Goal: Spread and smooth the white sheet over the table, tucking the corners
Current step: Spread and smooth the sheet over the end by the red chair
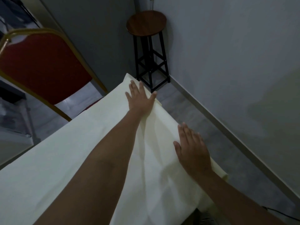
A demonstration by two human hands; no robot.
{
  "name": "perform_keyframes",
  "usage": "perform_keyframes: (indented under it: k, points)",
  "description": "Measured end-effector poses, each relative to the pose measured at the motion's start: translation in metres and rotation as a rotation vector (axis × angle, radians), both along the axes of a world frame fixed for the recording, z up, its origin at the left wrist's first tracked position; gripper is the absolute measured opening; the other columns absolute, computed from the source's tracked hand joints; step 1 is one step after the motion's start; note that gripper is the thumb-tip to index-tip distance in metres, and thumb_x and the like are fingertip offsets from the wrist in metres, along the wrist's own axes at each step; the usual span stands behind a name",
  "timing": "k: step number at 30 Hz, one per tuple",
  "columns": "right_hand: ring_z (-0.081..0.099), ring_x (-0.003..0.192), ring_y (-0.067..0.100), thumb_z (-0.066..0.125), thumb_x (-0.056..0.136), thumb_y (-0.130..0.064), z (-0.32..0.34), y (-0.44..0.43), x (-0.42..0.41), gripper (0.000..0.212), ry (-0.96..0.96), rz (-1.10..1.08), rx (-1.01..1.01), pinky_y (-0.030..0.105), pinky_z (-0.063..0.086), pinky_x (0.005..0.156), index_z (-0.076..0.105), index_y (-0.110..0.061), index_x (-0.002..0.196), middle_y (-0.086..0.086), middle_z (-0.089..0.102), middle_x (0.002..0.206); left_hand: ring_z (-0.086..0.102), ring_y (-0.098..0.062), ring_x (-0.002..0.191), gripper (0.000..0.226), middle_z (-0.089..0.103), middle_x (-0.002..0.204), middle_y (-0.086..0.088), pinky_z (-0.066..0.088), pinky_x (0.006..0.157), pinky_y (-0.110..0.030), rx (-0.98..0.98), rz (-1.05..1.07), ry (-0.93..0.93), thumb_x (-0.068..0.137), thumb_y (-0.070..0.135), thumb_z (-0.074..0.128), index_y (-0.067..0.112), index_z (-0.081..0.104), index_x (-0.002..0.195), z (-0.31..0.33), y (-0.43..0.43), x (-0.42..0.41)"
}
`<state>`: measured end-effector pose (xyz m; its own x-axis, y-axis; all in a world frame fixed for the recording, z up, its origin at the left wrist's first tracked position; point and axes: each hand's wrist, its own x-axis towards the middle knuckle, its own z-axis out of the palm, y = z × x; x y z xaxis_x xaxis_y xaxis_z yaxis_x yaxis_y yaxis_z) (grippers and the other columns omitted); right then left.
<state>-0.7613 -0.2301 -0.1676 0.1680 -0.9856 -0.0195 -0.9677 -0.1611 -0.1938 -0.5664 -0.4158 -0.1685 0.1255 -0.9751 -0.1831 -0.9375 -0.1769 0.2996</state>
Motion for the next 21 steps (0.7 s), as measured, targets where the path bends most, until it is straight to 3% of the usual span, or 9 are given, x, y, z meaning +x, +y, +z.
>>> perform_keyframes:
  k: [4,7,11,16,21]
  points:
    - [0.03,0.142,0.02,0.033,0.1,-0.038,0.002,-0.007,-0.006,0.059,-0.153,0.042,0.099,0.034,0.023,0.115,0.02,-0.011,0.151,0.007,0.026,0.157,-0.014,-0.022,0.147,0.07,-0.014,0.16,-0.009,-0.007,0.117,-0.047,0.023,-0.036,-0.025,0.099,0.054,0.018,0.013,-0.001,0.152,0.003,0.022,-0.014]
    - [0.028,0.142,0.018,0.031,0.1,-0.04,0.006,-0.007,-0.015,0.06,-0.265,0.024,0.221,0.034,0.029,0.111,0.01,-0.02,0.152,-0.001,0.017,0.16,-0.013,-0.022,0.147,0.065,-0.016,0.159,-0.008,-0.006,0.117,-0.047,0.019,-0.037,0.048,0.101,0.048,0.015,0.015,-0.005,0.152,0.002,0.062,-0.04]
    - [0.035,0.137,0.019,0.032,0.098,-0.044,0.008,0.015,-0.036,0.062,-0.257,0.012,0.259,0.04,0.038,0.106,0.005,-0.026,0.152,-0.003,0.018,0.159,-0.012,-0.021,0.147,0.064,-0.019,0.158,-0.007,-0.008,0.116,-0.046,0.065,-0.001,0.092,0.101,0.048,0.011,0.016,-0.012,0.151,0.003,0.091,-0.06]
    - [0.026,0.143,0.018,0.033,0.098,-0.042,0.003,0.025,-0.046,0.065,-0.266,0.1,0.195,0.035,0.028,0.112,0.004,-0.02,0.152,0.001,0.014,0.16,-0.01,-0.023,0.147,0.061,-0.017,0.159,-0.008,-0.004,0.118,-0.049,0.093,0.046,0.06,0.102,0.042,0.014,0.013,-0.01,0.151,0.012,0.091,-0.075]
    - [0.017,0.145,0.019,0.033,0.097,-0.043,-0.003,0.02,-0.075,0.07,-0.305,0.326,0.299,0.036,0.019,0.115,-0.007,-0.024,0.151,-0.001,-0.003,0.162,-0.008,-0.022,0.148,0.057,-0.013,0.16,-0.008,-0.002,0.118,-0.049,0.077,0.143,-0.001,0.103,0.036,0.014,0.012,-0.005,0.152,0.013,0.089,-0.087]
